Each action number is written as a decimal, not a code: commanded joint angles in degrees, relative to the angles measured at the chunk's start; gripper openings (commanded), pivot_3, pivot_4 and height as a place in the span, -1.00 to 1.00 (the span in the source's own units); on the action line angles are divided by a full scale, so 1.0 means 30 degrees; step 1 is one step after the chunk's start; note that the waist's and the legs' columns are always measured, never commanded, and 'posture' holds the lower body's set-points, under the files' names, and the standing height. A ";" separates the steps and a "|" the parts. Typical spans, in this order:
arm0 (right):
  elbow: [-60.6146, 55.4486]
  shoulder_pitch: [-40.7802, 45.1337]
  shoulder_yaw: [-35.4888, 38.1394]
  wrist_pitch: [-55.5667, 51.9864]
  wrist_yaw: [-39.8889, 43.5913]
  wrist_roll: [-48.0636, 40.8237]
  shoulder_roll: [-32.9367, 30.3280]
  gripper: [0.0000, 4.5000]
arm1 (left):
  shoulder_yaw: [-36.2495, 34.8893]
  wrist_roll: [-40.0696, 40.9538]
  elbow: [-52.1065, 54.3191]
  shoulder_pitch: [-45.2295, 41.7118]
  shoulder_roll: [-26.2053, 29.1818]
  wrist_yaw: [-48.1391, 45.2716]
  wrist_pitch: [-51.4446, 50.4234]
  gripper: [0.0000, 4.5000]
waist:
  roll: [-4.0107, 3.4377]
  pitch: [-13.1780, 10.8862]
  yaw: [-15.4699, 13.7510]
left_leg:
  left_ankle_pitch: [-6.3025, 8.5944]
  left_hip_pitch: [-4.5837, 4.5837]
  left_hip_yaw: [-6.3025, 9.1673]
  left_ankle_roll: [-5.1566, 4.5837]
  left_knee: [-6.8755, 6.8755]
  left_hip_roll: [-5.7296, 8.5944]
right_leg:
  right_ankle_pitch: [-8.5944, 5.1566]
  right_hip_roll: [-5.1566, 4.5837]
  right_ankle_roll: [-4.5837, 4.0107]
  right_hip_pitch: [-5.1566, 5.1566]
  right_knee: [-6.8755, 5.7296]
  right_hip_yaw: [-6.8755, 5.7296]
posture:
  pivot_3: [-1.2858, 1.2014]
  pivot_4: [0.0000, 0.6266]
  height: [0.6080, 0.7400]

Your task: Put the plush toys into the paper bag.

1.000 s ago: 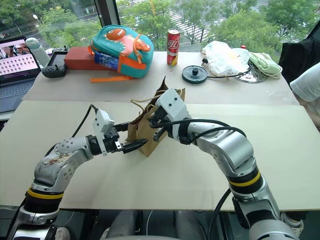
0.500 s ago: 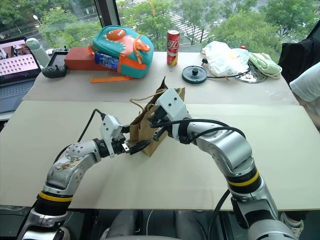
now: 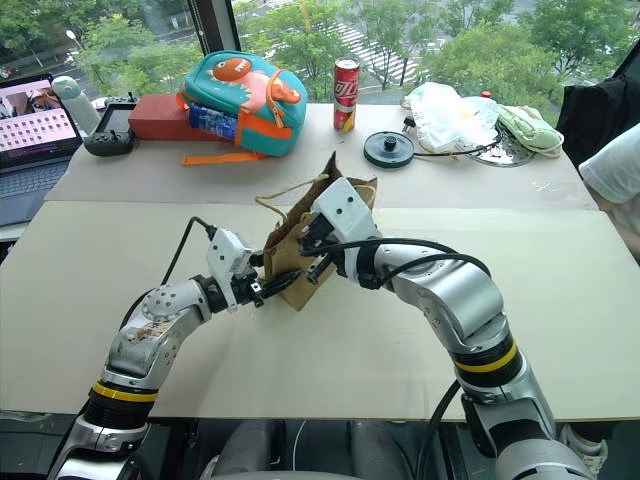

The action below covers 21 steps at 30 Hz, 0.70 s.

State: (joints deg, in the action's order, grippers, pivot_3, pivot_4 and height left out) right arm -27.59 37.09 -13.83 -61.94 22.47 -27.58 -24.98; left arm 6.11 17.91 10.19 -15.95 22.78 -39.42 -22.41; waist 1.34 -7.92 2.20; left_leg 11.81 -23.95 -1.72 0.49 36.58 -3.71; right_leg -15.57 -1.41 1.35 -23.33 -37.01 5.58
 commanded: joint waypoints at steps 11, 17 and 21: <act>-0.0873 0.0085 0.0408 -0.0324 0.0057 -0.0068 0.0208 -1.00 | -0.0212 -0.0181 -0.0502 -0.0725 -0.0290 0.0384 0.0295 -0.98 | 0.0000 0.0000 0.0002 | 0.0000 0.0001 0.0001 0.0000 0.0003 0.0002 | 0.0000 0.0000 0.0000 0.0003 -0.0002 -0.0001 | 0.03 -0.52 0.89; -0.1091 0.0006 0.0488 -0.0560 0.0119 -0.0115 0.0124 -1.00 | -0.0274 -0.0015 -0.0695 -0.0867 -0.0507 0.0327 0.0489 -0.98 | 0.0000 0.0000 0.0005 | 0.0000 0.0001 0.0003 0.0000 0.0003 0.0000 | 0.0000 0.0001 0.0000 0.0003 -0.0003 -0.0003 | 0.03 -0.52 0.89; -0.1426 -0.0113 0.0530 -0.0814 0.0293 -0.0229 -0.0107 -1.00 | -0.0391 0.0110 -0.0726 -0.0972 -0.0633 0.0417 0.0366 -0.98 | 0.0000 0.0000 0.0001 | 0.0000 0.0001 0.0002 0.0000 0.0003 0.0002 | 0.0000 -0.0001 0.0001 0.0004 -0.0002 -0.0002 | 0.03 -0.52 0.89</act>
State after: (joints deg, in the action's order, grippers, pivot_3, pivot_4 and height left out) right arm -29.24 36.80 -13.81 -64.23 22.81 -27.80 -24.82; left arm 6.02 17.91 7.33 -17.71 21.12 -38.41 -22.10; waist 1.34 -7.92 2.21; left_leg 11.81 -23.95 -1.71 0.49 36.59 -3.70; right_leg -15.57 -1.42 1.36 -23.32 -37.02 5.57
